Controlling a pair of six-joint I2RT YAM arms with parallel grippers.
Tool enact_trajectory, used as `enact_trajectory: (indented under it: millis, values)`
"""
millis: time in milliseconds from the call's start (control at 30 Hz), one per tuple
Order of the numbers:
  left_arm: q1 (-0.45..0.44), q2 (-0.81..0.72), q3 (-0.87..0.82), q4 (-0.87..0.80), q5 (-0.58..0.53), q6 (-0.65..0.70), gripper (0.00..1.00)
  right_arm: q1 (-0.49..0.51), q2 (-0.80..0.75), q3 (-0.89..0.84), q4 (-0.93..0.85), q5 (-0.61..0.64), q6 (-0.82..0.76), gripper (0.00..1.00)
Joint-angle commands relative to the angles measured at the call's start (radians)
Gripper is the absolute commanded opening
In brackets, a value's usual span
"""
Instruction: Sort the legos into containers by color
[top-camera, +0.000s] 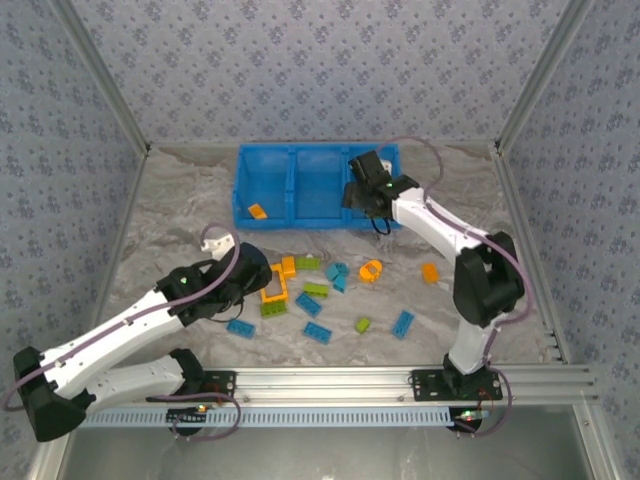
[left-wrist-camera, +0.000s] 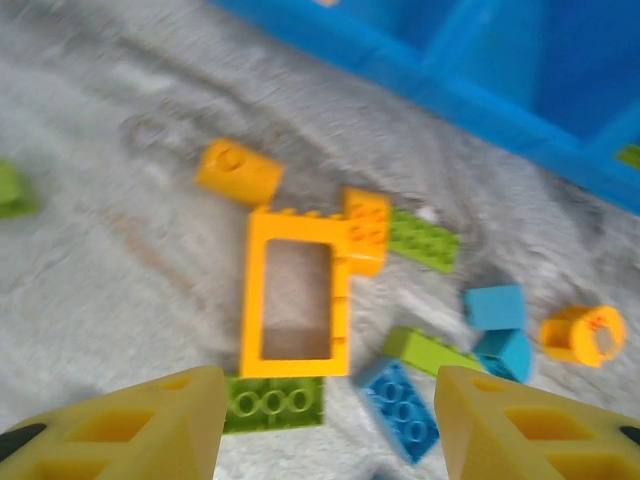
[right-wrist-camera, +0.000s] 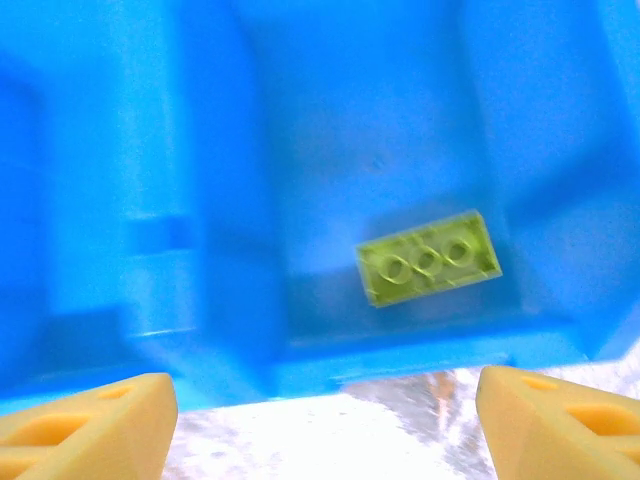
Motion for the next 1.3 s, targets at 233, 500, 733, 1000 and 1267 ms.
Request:
enact_trajectory:
  millis: [233,500,733,1000,1267]
  values:
    - [0.055,0.0,-0.212,-0.029,0.131,-0.467,0.56,0.09,-0.427,-0.289,0.269,-0.287,-0.311,0.75]
    - [0.058,-0.004,-0.362,0.043,0.229,-0.676,0.62,0.307,-0.755,-0.595,0.217,-0.536,-0.288,0.72]
    - [0.068,0.027,-0.471,0.216,0.263,-0.712,0.59,0.417,-0.829,-0.681,0.214,-0.479,-0.234,0.68]
    - [0.067,-0.002,-0.427,0.145,0.187,-0.697,0.24,0.437,-0.801,-0.662,0.228,-0.456,-0.234,0.67]
    - [0.087,0.132,-0.028,0.107,0.092,-0.255,0.17,0.432,-0.81,-0.567,0.213,-0.215,-0.254,0.69]
